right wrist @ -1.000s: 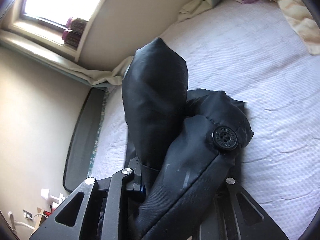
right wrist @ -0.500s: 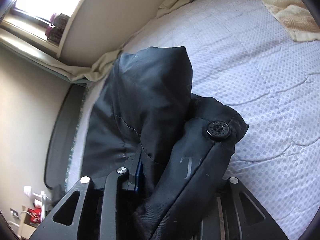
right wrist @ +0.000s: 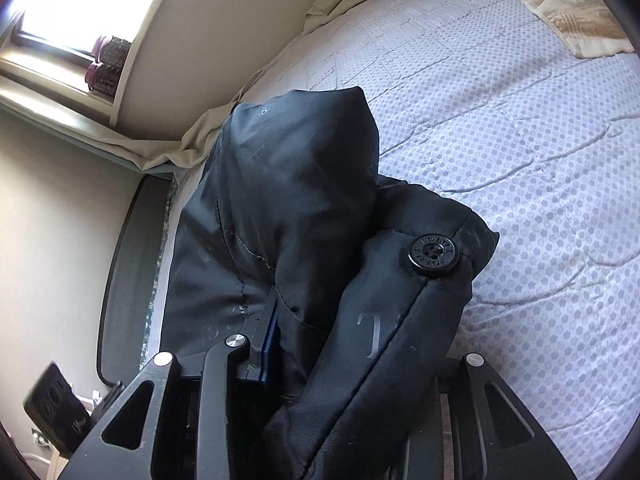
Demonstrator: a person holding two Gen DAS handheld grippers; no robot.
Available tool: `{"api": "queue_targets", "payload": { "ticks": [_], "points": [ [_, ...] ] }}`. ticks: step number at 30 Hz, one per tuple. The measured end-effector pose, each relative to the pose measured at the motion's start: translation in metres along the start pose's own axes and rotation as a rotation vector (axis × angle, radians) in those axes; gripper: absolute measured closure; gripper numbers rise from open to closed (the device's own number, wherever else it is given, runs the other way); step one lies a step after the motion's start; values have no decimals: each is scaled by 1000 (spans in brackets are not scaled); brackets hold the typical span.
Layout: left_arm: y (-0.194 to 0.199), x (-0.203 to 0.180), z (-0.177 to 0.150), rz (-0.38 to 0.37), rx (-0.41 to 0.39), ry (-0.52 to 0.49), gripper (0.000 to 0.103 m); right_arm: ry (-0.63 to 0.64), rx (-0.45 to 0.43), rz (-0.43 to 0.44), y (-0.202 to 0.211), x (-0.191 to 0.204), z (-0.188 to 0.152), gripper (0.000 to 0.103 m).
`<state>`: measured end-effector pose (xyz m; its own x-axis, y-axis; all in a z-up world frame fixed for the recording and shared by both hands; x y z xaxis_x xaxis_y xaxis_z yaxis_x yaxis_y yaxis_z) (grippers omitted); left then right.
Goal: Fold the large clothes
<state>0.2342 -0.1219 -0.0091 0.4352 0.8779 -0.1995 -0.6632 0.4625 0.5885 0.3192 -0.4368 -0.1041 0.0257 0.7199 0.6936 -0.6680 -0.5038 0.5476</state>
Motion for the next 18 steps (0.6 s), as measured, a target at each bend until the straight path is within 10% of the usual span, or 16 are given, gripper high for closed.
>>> {"api": "queue_targets", "payload": {
  "ticks": [5,11,18],
  "points": [
    [-24,-19,-13,-19,-2,-82,17,6,-7,-12,4,1,-4,67],
    [-37,-17,-36,6,22,-142,12,-34,-28,-119,22,-7,0,24],
    [-45,-21,-35,34,26,-149,11,360,-313,-274,90,73,15,49]
  ]
}}
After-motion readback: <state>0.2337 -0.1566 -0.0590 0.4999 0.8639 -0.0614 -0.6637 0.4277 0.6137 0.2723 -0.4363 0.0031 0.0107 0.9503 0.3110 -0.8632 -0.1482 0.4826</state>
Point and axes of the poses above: each gripper's, at about its wrist camera, not at the fingertips, and y roughly against the way its jaws point, x to its left, z to its top, the point moved 2 cm from there along -y, roughly the way its jaws point, and after that the axes turned 15 degrees about -x, right-handed, at the moved point
